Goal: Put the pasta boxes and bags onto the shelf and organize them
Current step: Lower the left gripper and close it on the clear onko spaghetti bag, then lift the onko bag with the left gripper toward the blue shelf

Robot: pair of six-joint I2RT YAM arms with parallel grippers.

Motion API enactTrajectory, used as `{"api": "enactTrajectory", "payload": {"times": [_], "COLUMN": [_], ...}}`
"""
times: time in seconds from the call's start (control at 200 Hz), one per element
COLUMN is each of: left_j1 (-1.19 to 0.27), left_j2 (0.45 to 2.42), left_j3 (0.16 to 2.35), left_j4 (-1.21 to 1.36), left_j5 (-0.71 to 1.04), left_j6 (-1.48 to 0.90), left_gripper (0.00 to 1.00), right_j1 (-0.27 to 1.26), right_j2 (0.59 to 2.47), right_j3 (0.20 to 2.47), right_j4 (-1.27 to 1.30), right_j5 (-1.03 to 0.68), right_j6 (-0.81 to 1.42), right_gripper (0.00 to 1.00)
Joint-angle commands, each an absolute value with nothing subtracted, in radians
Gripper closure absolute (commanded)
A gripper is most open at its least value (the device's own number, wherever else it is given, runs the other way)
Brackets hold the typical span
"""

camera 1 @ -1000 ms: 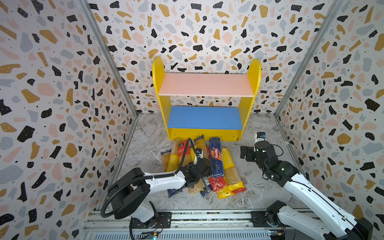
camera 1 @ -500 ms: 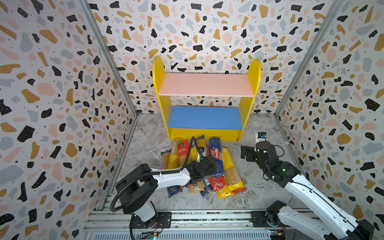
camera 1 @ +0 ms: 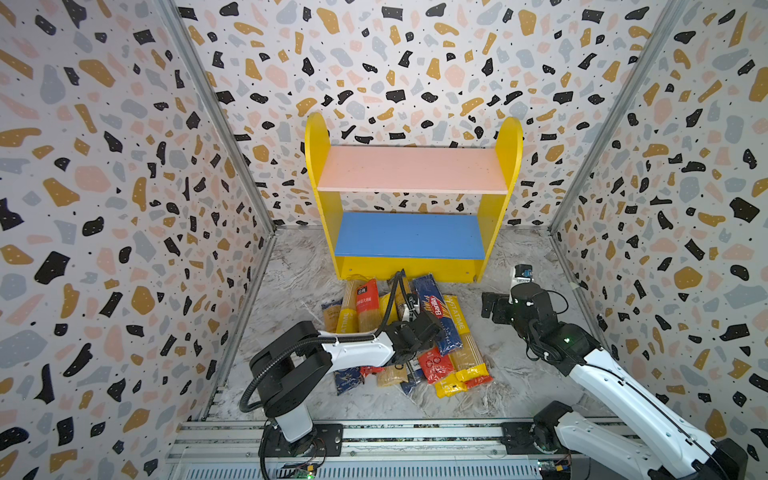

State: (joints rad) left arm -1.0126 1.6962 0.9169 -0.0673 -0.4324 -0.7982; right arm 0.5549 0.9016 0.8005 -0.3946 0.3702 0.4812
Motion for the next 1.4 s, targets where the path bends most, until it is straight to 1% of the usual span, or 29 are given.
{"api": "enactTrajectory", "payload": {"times": [0.0, 0.305, 0.4, 0.481, 0.546, 0.641, 0.726, 0.806, 0.891, 0.971, 1.031, 1.156, 1.397], "left_j1": [-1.045, -1.045, -1.045, -1.045, -1.043, -1.042, -1.042, -1.039, -1.037, -1.035, -1.031, -1.027, -1.02], "left_j2": [1.735, 1.698, 1.707, 1.733, 1.758, 1.782, 1.78, 1.766, 1.737, 1.705, 1.681, 1.624, 1.539], "left_j3": [0.941, 0.793, 0.783, 0.79, 0.795, 0.798, 0.792, 0.787, 0.785, 0.787, 0.788, 0.797, 0.83], "left_j4": [-0.023, 0.082, 0.117, 0.134, 0.15, 0.158, 0.157, 0.138, 0.107, 0.072, 0.044, -0.005, -0.093], "left_j5": [-0.318, -0.29, -0.272, -0.266, -0.253, -0.239, -0.241, -0.252, -0.275, -0.298, -0.316, -0.347, -0.38], "left_j6": [-0.811, -0.937, -0.953, -0.956, -0.956, -0.954, -0.953, -0.944, -0.927, -0.91, -0.893, -0.838, -0.77], "left_gripper": [0.24, 0.24, 0.24, 0.26, 0.31, 0.42, 0.47, 0.57, 0.71, 0.81, 0.87, 0.91, 0.91], "right_j1": [0.54, 0.526, 0.526, 0.526, 0.526, 0.526, 0.526, 0.528, 0.537, 0.552, 0.565, 0.582, 0.589], "right_j2": [0.868, 0.858, 0.863, 0.864, 0.859, 0.849, 0.837, 0.83, 0.819, 0.808, 0.801, 0.796, 0.792], "right_j3": [0.794, 0.797, 0.801, 0.808, 0.811, 0.816, 0.814, 0.809, 0.8, 0.793, 0.793, 0.797, 0.802], "right_j4": [-0.414, -0.41, -0.406, -0.409, -0.414, -0.431, -0.434, -0.432, -0.415, -0.402, -0.394, -0.39, -0.396], "right_j5": [0.375, 0.358, 0.347, 0.339, 0.337, 0.335, 0.295, 0.242, 0.167, 0.115, 0.088, 0.062, 0.066], "right_j6": [0.473, 0.464, 0.466, 0.465, 0.464, 0.461, 0.453, 0.451, 0.448, 0.449, 0.449, 0.444, 0.444], "right_gripper": [0.01, 0.01, 0.01, 0.01, 0.01, 0.01, 0.01, 0.01, 0.01, 0.01, 0.01, 0.01, 0.01]}}
